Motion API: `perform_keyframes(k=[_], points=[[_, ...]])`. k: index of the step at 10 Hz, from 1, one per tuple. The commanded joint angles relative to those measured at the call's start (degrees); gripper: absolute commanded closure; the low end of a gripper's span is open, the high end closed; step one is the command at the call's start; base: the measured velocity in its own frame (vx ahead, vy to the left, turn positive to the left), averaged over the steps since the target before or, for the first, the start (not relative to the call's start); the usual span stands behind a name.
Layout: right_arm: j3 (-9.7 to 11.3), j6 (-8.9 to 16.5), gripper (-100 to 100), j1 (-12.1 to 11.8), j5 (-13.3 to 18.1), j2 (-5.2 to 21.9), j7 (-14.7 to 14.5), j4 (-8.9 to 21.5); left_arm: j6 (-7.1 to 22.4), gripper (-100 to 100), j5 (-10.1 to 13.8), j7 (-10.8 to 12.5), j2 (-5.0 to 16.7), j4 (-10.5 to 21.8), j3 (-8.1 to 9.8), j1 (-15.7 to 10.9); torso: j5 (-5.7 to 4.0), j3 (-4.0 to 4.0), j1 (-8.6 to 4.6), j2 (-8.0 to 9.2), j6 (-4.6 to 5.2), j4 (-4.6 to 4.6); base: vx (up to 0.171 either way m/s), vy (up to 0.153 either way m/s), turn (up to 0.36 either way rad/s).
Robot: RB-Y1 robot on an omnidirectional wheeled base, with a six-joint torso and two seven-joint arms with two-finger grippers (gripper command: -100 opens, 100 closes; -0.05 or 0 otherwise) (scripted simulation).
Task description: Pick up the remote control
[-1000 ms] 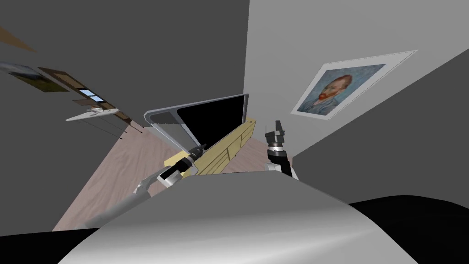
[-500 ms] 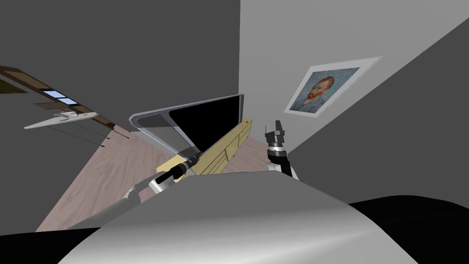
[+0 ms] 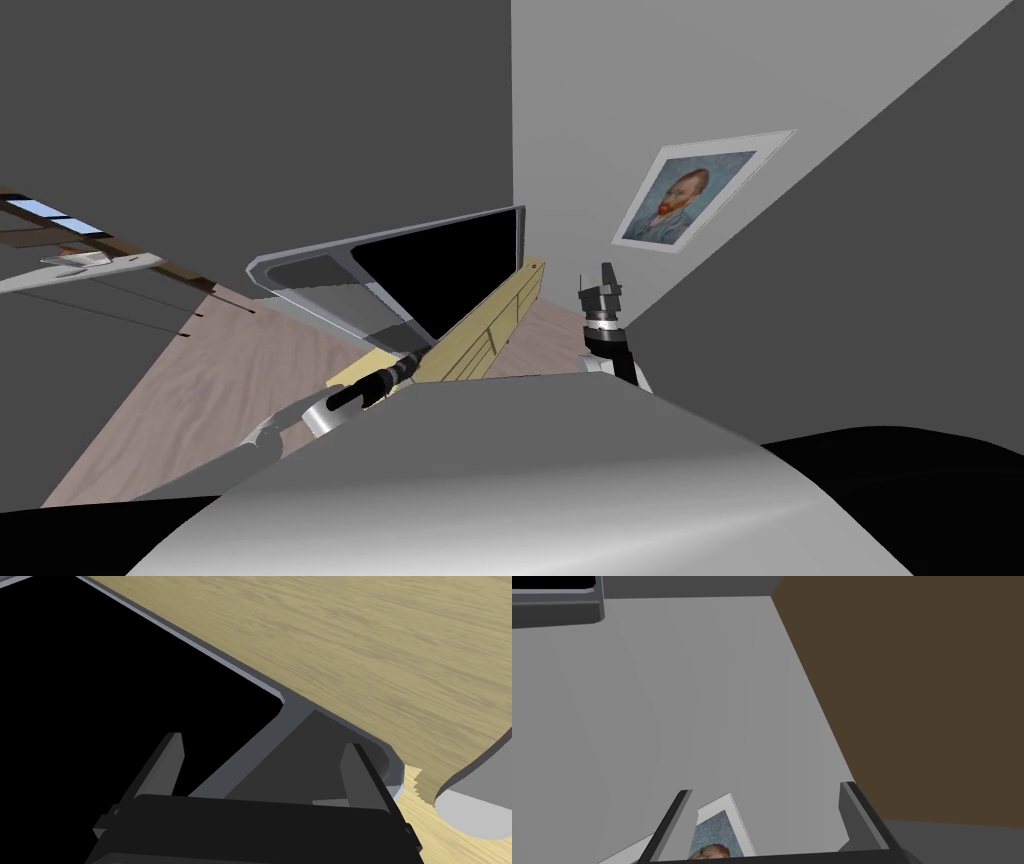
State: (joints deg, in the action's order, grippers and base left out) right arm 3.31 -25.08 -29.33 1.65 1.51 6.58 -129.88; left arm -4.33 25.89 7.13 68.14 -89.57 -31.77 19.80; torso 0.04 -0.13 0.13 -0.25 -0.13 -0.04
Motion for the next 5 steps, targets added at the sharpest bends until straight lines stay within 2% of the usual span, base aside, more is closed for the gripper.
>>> perform_keyframes(k=[1,2,3,4,5], points=[[0.0,0.0,0,0.0,0.0,0.0,0.0,0.0,1.2,-100,0.8,0.3,1.1,2.9,-2.14,0.6,0.0,0.0,0.0,0.0,0.0,0.0,0.021,-0.002,-0.135],[0.0,0.0,0,0.0,0.0,0.0,0.0,0.0,2.7,-100,1.5,0.7,2.1,4.7,-4.11,1.0,-0.01,0.0,-0.02,0.0,0.03,0.0,0.051,0.005,-0.229],[0.0,0.0,0,0.0,0.0,0.0,0.0,0.0,2.7,-100,1.5,0.7,2.1,5.2,-4.11,1.0,-0.01,-0.04,0.0,-0.07,0.03,-0.01,0.045,0.015,-0.06],[0.0,0.0,0,0.0,0.0,0.0,0.0,0.0,4.2,-100,2.3,1.1,2.9,7.3,-6.03,1.3,0.0,-0.05,0.02,-0.08,0.01,-0.02,0.049,0.011,-0.097],[0.0,0.0,0,0.0,0.0,0.0,0.0,0.0,4.2,-100,2.3,1.1,2.9,7.3,-6.03,1.3,0.0,-0.05,0.01,-0.09,0.02,-0.02,0.038,0.009,-0.056]])
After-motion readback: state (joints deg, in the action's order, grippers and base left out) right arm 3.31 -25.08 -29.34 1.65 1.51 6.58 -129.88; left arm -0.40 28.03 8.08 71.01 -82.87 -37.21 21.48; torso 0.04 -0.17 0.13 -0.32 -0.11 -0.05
